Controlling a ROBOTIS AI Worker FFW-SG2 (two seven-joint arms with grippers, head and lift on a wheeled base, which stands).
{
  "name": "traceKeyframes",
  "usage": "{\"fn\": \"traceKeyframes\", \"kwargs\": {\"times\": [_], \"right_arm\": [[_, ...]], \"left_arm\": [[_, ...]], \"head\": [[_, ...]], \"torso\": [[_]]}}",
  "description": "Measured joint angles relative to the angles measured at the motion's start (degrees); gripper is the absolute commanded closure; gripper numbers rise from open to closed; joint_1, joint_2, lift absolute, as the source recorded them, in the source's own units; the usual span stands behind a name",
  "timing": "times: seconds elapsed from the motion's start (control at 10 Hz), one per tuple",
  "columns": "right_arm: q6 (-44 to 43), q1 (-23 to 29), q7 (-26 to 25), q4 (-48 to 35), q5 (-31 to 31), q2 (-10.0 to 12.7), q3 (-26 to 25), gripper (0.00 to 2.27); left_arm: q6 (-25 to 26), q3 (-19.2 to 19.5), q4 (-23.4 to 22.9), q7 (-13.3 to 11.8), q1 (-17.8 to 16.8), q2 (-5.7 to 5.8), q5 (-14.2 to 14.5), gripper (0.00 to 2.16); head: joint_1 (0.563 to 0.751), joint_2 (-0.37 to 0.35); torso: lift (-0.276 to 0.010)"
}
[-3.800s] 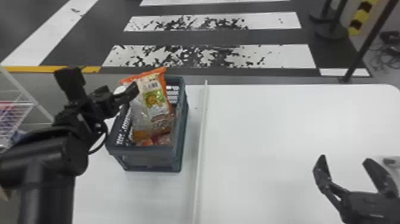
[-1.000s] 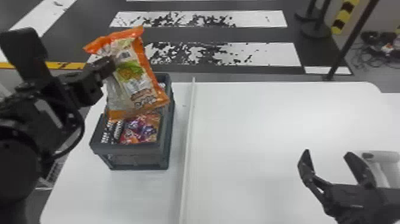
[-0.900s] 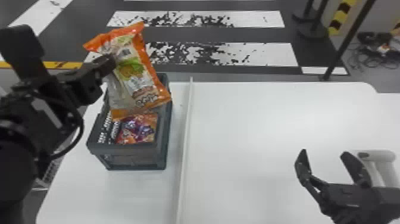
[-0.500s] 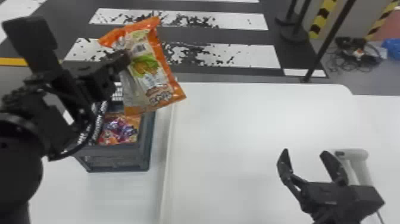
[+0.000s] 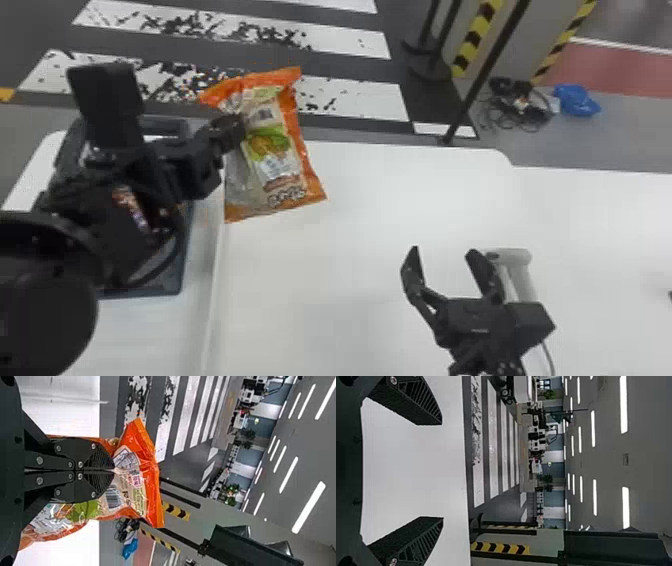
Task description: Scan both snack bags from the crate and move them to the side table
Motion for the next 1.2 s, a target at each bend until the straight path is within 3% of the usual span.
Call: {"fn": "traceKeyframes", "kwargs": {"times": [0.2, 0.4, 0.6, 0.8, 1.2], "right_arm": [[0.2, -0.4, 0.0, 0.1, -0.1, -0.2, 0.2, 0.07], [0.3, -0.5, 0.0, 0.2, -0.2, -0.3, 0.2, 0.07], [0.4, -0.6, 0.0, 0.2, -0.7, -0.4, 0.2, 0.07], [0.4, -0.9, 0.0, 0.2, -0.8, -0.5, 0.3, 0.07], [0.8, -1.1, 0.0, 0.2, -0.8, -0.6, 0.2, 0.07]], "left_arm": [[-11.2, -5.1, 6.7, 1.2, 1.9, 0.0, 0.4, 2.14], [-18.5, -6.6, 14.1, 1.1, 2.7, 0.0, 6.1, 2.14], [-21.4, -6.9, 20.6, 0.4, 2.8, 0.0, 9.6, 2.14], [-22.1, -8.1, 26.3, -0.5, 2.1, 0.0, 11.0, 2.14], [-24.7, -12.2, 37.6, -2.9, -2.8, 0.0, 13.5, 2.14]], "head": [[0.695, -0.257], [0.695, -0.287], [0.695, -0.297], [0.695, -0.318], [0.695, -0.35]], "torso": [[-0.075], [-0.075], [-0.075], [-0.075], [-0.075]]}}
